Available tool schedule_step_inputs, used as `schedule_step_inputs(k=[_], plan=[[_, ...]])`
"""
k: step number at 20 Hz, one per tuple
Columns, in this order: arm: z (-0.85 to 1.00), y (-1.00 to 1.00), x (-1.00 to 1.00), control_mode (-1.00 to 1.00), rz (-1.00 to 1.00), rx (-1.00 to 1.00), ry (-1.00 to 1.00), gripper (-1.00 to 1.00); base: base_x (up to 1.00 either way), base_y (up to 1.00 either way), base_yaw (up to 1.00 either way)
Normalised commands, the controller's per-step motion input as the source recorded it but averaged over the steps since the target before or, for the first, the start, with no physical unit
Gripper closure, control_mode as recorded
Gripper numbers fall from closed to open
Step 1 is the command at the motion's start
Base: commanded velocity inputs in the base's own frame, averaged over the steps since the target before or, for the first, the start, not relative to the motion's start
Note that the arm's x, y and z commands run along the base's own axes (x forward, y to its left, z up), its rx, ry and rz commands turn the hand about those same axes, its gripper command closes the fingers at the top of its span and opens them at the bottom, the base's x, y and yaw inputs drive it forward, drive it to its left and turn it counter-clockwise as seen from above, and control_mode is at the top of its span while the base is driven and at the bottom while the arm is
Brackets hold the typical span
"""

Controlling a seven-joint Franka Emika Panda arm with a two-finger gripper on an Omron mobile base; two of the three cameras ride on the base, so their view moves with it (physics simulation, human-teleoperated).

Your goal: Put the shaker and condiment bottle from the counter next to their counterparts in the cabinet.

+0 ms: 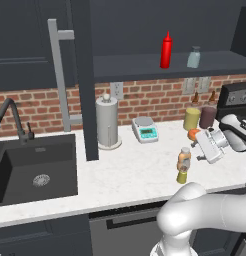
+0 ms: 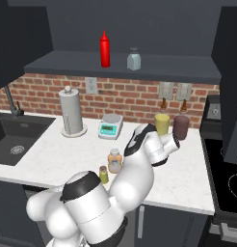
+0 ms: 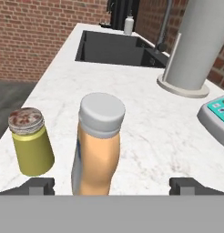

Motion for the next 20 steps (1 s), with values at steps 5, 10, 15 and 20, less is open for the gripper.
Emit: schedule_step_inputs(k=[5, 10, 15, 20], plan=[[0.00, 0.01, 0.00, -1.00, 0.02, 0.00, 0.00, -1.00, 0.00, 0.00, 0.00], [0.00, 0.13, 0.00, -1.00, 0.02, 0.00, 0.00, -1.00, 0.00, 0.00, 0.00], [0.00, 0.12, 0.00, -1.00, 0.02, -0.01, 0.00, -1.00, 0.00, 0.00, 0.00], [0.00, 0.05, 0.00, -1.00, 0.02, -0.02, 0.02, -1.00, 0.00, 0.00, 0.00]])
